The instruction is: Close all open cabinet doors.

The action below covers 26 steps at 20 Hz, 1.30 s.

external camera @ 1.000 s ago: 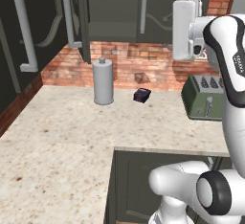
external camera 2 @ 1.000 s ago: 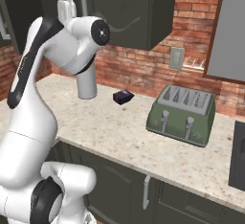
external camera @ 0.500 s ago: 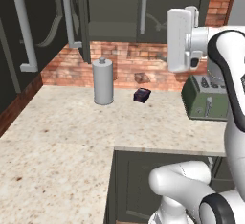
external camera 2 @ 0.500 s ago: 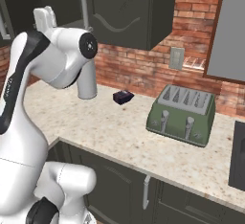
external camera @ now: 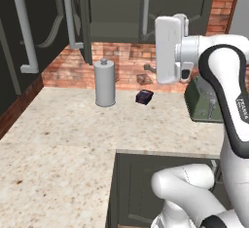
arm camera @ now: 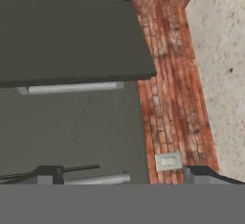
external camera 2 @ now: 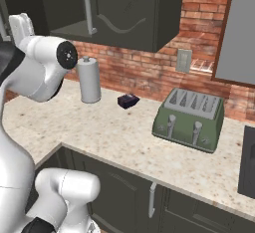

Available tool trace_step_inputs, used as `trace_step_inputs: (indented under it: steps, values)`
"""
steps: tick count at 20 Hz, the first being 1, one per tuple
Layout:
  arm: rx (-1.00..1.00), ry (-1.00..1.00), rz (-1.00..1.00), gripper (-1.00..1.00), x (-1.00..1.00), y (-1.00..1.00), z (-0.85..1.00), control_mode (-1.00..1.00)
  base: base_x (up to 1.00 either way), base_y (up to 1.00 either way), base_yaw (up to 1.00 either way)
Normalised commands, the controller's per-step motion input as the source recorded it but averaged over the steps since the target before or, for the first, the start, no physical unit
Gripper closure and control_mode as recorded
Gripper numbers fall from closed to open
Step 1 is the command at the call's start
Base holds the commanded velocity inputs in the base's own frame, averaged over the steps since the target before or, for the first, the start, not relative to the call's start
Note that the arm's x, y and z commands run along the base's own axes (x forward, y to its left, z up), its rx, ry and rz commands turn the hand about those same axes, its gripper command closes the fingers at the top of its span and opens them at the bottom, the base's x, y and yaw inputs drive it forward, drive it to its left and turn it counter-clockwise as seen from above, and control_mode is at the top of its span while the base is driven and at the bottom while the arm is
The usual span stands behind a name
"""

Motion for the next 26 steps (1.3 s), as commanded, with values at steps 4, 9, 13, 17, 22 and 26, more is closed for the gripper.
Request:
trace_step_inputs:
  steps: [4,9,13,17,22,26]
  values:
    - [0.0,0.0,0.08,-1.0,-0.12,0.52,-0.11,-1.0,0.0,0.0,0.0]
    - [0.0,0.0,0.01,-1.0,0.0,0.47,-0.02,-1.0,0.0,0.0,0.0]
    - [0.01,0.0,0.0,-1.0,0.0,0.22,0.0,-1.0,0.0,0.0,0.0]
    - [0.02,0.0,0.0,-1.0,0.0,0.2,0.0,-1.0,0.0,0.0,0.0]
    - [0.01,0.0,0.0,-1.0,0.07,0.27,-0.01,-1.0,0.0,0.0,0.0]
    - [0.0,0.0,0.0,-1.0,0.05,0.22,0.0,-1.0,0.0,0.0,0.0]
